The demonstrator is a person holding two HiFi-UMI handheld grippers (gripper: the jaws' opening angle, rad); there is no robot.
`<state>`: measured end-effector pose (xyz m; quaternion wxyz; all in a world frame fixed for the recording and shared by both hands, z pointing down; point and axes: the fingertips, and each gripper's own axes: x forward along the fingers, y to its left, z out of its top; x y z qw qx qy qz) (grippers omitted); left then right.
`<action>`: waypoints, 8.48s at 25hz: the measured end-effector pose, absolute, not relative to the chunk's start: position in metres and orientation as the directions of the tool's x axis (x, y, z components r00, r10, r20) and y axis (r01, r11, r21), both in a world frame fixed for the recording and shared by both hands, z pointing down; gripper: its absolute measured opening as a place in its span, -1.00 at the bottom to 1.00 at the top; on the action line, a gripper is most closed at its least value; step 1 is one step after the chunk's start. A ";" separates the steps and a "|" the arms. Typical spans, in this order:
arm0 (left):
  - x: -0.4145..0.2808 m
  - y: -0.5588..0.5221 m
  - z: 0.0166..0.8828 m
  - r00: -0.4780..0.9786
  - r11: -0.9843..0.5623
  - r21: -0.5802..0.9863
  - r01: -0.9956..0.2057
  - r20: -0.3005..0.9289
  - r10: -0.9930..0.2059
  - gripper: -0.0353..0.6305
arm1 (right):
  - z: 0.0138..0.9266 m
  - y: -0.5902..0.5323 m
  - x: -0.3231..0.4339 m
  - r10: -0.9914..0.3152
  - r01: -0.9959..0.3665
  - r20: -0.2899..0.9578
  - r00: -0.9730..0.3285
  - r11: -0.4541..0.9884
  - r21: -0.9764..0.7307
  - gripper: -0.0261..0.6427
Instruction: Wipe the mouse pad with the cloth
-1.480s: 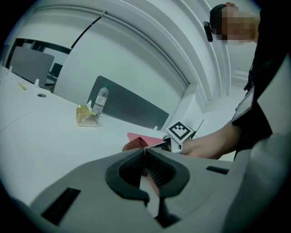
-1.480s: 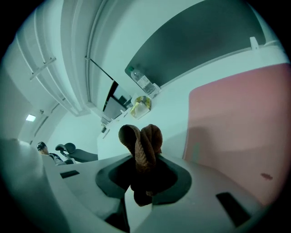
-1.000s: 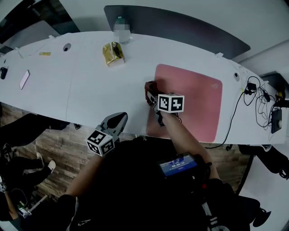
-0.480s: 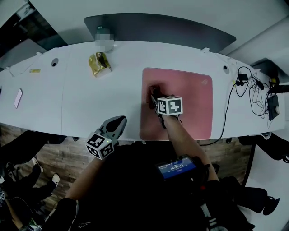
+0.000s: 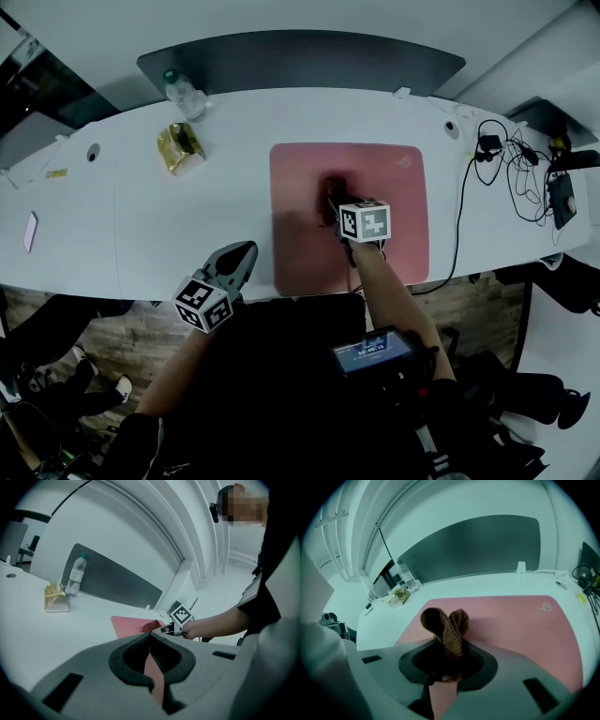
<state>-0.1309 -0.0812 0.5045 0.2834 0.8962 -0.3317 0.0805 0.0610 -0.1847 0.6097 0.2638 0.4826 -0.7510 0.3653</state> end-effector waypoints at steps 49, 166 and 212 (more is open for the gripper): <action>-0.005 -0.113 0.496 0.788 -0.639 0.461 -0.615 0.336 -0.516 -0.87 | 0.598 -0.208 0.368 -0.600 -0.933 0.798 0.056 0.253 0.255 -0.58; -0.120 -0.070 0.492 0.681 -0.522 0.448 -0.726 0.360 -0.638 -0.87 | 0.603 -0.306 0.098 -0.582 -0.933 0.740 -0.338 0.310 -0.182 -0.58; 0.025 -0.052 0.464 0.677 -0.559 0.390 -0.732 0.316 -0.665 -0.87 | 0.571 -0.228 0.325 -0.709 -0.945 0.627 -0.323 0.271 -0.180 -0.58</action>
